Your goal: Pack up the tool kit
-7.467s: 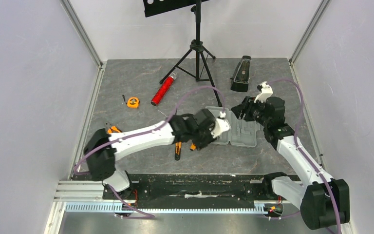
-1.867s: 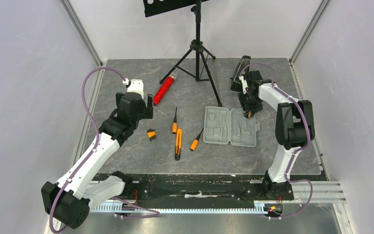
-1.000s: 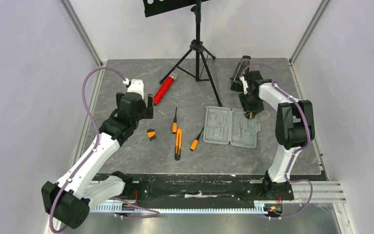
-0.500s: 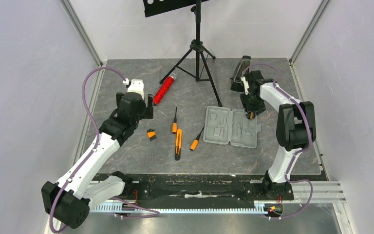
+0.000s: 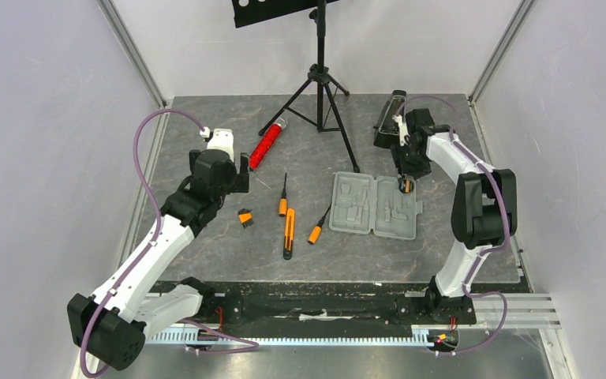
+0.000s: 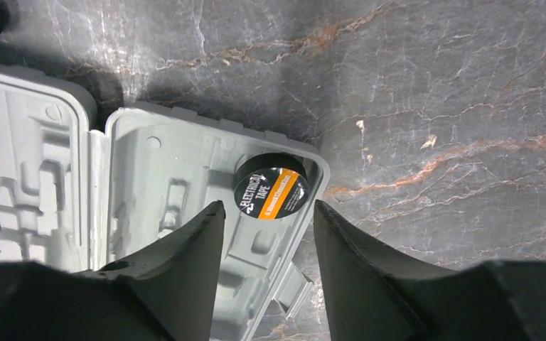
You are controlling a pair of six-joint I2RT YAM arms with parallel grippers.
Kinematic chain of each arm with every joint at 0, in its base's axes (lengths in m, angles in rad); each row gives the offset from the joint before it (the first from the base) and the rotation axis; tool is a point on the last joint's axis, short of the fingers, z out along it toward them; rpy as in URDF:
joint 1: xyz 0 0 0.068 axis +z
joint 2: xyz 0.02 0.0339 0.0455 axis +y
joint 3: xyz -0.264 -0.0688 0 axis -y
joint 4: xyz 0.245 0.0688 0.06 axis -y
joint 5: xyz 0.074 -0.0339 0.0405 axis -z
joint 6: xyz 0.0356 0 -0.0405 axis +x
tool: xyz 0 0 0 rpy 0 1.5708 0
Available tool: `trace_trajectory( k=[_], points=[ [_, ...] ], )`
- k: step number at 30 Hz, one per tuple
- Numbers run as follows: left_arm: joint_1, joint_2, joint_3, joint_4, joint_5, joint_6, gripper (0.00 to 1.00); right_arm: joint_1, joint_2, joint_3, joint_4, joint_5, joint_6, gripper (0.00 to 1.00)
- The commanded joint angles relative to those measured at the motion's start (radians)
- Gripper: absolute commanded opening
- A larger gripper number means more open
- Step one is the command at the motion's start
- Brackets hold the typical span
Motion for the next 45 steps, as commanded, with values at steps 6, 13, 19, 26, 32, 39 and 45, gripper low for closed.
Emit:
trace_trajectory(
  k=[6,13,19,26,32,39,45],
  points=[
    [-0.004,-0.012,-0.002,0.047,0.001,0.025,0.98,-0.027,-0.025,0.003,0.099,-0.019,0.035,0.42],
    [-0.005,-0.010,-0.003,0.046,0.001,0.027,0.98,-0.030,0.009,0.014,0.131,-0.033,0.040,0.37],
    [-0.004,-0.010,-0.003,0.046,0.002,0.027,0.98,-0.031,0.048,0.028,0.131,-0.039,0.033,0.36],
    [-0.005,-0.010,-0.003,0.046,0.002,0.028,0.98,-0.031,0.064,0.006,0.109,-0.026,0.023,0.34],
    [-0.004,-0.012,-0.003,0.046,0.004,0.028,0.98,-0.032,0.058,-0.004,0.087,0.005,0.013,0.34],
    [-0.004,-0.012,-0.003,0.046,0.007,0.028,0.98,-0.031,0.030,0.015,0.088,-0.010,0.010,0.34],
    [-0.004,-0.007,-0.003,0.046,0.014,0.026,0.98,-0.031,-0.022,0.026,0.105,-0.071,0.031,0.35]
  ],
)
